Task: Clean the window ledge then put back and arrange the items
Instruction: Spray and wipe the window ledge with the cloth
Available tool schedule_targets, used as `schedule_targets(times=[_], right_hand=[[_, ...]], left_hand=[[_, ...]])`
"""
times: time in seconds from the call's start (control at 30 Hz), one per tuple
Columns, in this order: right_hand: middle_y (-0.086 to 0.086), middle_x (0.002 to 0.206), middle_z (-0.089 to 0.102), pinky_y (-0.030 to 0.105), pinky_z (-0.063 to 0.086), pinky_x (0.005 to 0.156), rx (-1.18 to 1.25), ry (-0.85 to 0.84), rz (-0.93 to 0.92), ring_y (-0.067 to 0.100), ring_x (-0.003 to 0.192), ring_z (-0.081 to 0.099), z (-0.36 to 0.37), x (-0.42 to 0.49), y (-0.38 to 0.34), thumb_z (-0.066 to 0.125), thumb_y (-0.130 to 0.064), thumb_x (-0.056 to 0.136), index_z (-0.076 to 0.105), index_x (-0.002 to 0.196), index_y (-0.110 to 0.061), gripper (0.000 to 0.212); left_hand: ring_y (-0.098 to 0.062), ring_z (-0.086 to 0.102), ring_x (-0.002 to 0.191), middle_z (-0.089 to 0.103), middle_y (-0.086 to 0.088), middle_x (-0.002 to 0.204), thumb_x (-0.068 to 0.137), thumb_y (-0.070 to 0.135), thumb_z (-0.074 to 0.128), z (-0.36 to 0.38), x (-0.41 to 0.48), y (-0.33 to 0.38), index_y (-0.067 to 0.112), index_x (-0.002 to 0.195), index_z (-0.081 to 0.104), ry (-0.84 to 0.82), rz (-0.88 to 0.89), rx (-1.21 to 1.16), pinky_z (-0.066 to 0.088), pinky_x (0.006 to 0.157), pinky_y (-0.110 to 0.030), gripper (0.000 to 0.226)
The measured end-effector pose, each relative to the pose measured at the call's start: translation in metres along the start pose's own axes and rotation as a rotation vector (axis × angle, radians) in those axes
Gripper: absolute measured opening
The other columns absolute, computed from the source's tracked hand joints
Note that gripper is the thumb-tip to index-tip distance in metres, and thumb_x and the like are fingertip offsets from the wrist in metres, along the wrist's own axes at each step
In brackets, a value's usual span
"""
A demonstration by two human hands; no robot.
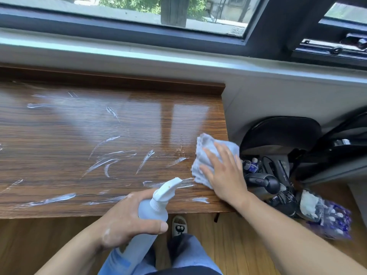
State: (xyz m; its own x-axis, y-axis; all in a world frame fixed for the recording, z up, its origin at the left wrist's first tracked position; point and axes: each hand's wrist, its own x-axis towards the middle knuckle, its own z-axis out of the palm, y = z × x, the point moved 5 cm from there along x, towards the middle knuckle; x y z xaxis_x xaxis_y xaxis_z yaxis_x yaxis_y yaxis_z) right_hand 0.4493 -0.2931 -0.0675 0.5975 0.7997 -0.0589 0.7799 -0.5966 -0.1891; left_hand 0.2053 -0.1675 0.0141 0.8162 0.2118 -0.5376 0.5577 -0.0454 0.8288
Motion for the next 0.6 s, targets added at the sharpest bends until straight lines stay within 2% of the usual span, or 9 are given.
schedule_targets(times=[0.07, 0.17, 0.33, 0.47, 0.6], right_hand=[[-0.001, 0.159, 0.030, 0.047, 0.018, 0.115, -0.020, 0.026, -0.031, 0.019, 0.148, 0.024, 0.003, -0.046, -0.003, 0.032, -0.060, 0.098, 0.047, 0.141, -0.034, 0.052], [0.000, 0.157, 0.033, 0.049, 0.022, 0.114, -0.027, 0.030, -0.028, 0.020, 0.146, 0.027, 0.007, -0.062, -0.005, 0.035, -0.058, 0.098, 0.049, 0.140, -0.033, 0.051], [-0.002, 0.157, 0.030, 0.058, 0.019, 0.118, 0.017, 0.003, 0.106, 0.018, 0.147, 0.023, 0.001, 0.030, -0.006, 0.026, -0.065, 0.093, 0.046, 0.142, -0.038, 0.059], [-0.002, 0.162, 0.021, 0.057, 0.011, 0.120, 0.043, -0.053, 0.210, 0.018, 0.151, 0.013, -0.005, 0.106, -0.005, 0.035, -0.062, 0.098, 0.039, 0.147, -0.039, 0.054], [-0.003, 0.163, 0.018, 0.054, 0.007, 0.120, 0.052, -0.069, 0.156, 0.017, 0.152, 0.010, -0.005, 0.086, -0.004, 0.038, -0.060, 0.098, 0.038, 0.147, -0.041, 0.052]], left_hand=[[-0.008, 0.064, 0.092, 0.073, 0.011, 0.102, 0.055, 0.058, 0.077, -0.003, -0.001, 0.001, 0.049, 0.118, 0.067, -0.010, 0.009, 0.005, 0.049, 0.091, -0.033, 0.065], [-0.002, 0.063, 0.088, 0.073, 0.015, 0.100, 0.055, 0.058, 0.076, -0.006, -0.004, 0.003, 0.052, 0.114, 0.067, -0.067, 0.010, 0.006, 0.048, 0.087, -0.027, 0.060], [0.001, 0.061, 0.095, 0.069, 0.024, 0.104, 0.052, 0.062, 0.075, -0.004, -0.004, -0.004, 0.061, 0.111, 0.062, -0.110, -0.033, 0.096, 0.046, 0.090, -0.026, 0.060], [-0.011, 0.064, 0.098, 0.072, 0.009, 0.106, 0.055, 0.056, 0.076, 0.006, -0.004, -0.002, 0.045, 0.113, 0.068, -0.162, -0.034, 0.112, 0.049, 0.094, -0.034, 0.060], [-0.012, 0.062, 0.093, 0.071, 0.004, 0.104, 0.055, 0.057, 0.075, 0.012, -0.001, -0.002, 0.039, 0.110, 0.069, -0.189, -0.017, 0.123, 0.048, 0.089, -0.029, 0.057]])
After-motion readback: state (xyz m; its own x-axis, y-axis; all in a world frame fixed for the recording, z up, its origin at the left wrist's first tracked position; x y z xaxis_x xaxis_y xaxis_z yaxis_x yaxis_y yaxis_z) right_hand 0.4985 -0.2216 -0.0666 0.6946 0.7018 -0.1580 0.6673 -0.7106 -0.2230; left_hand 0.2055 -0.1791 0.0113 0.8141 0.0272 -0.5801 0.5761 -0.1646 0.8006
